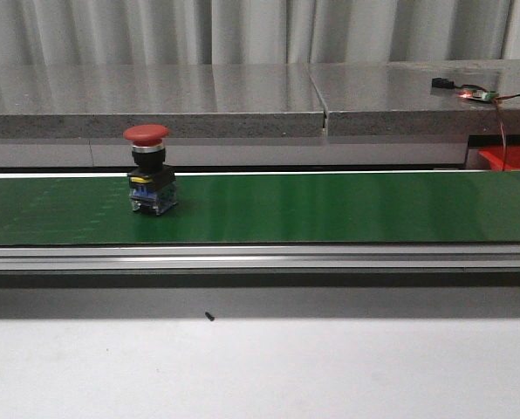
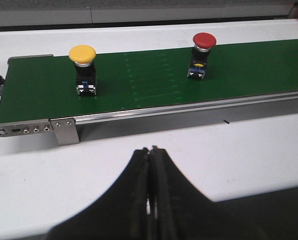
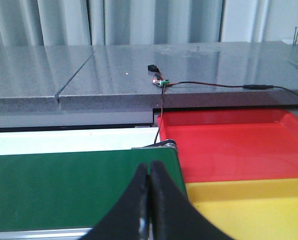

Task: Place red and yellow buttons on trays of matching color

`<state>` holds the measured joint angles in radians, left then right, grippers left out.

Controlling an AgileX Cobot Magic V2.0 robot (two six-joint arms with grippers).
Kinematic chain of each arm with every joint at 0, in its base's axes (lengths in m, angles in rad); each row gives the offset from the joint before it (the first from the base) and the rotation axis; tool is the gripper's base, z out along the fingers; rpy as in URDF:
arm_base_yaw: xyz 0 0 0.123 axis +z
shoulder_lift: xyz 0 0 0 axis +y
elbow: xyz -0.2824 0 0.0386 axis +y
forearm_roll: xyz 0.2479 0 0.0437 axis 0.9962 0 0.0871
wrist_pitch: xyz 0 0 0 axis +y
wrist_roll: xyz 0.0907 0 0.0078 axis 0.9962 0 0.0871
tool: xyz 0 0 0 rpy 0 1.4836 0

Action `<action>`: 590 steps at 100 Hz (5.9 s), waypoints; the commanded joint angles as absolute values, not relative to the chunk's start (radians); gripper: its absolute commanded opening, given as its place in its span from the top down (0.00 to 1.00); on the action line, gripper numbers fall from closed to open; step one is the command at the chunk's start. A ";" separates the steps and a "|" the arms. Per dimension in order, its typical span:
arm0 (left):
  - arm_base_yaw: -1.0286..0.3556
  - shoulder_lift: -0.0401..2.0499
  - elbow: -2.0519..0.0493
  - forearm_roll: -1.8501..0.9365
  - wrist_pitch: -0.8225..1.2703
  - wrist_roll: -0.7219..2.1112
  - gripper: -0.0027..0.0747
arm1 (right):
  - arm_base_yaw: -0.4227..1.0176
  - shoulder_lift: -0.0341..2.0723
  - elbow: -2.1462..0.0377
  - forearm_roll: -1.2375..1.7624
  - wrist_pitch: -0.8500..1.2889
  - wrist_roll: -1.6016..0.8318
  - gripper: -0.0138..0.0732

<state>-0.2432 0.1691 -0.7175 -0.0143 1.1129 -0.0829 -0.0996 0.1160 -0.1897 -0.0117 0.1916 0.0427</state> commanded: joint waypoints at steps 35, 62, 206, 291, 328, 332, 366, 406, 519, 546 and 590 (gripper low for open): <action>-0.252 0.185 -0.739 -0.026 1.046 -0.090 0.99 | -0.058 0.413 -0.448 0.000 0.233 0.038 0.92; -0.252 0.185 -0.739 -0.026 1.046 -0.090 0.99 | 0.071 0.624 -0.651 0.000 0.414 0.038 0.92; -0.252 0.185 -0.739 -0.026 1.046 -0.090 0.99 | 0.491 1.629 -1.472 0.174 0.880 -0.168 0.19; -0.252 0.185 -0.739 -0.026 1.046 -0.090 0.99 | 0.508 1.918 -1.763 0.175 0.988 -0.231 0.56; -0.252 0.185 -0.739 -0.026 1.046 -0.090 0.99 | 0.464 1.818 -1.761 0.169 1.014 -0.231 0.60; -0.252 0.185 -0.739 -0.026 1.046 -0.090 0.99 | 0.447 1.805 -1.761 0.169 1.027 -0.231 0.60; -0.252 0.185 -0.739 -0.026 1.046 -0.090 0.99 | 0.221 1.719 -1.760 0.169 1.065 -0.209 0.60; -0.252 0.185 -0.739 -0.026 1.046 -0.090 0.99 | -0.136 1.727 -1.760 0.169 1.058 -0.097 0.60; -0.252 0.185 -0.739 -0.026 1.046 -0.090 0.99 | -0.397 2.055 -1.760 0.274 0.908 -0.090 0.54; -0.252 0.185 -0.739 -0.026 1.046 -0.090 0.99 | -0.397 2.055 -1.760 0.274 0.922 -0.115 0.11; -0.252 0.185 -0.739 -0.026 1.046 -0.090 0.99 | -0.379 1.851 -1.658 0.293 0.874 -0.175 0.11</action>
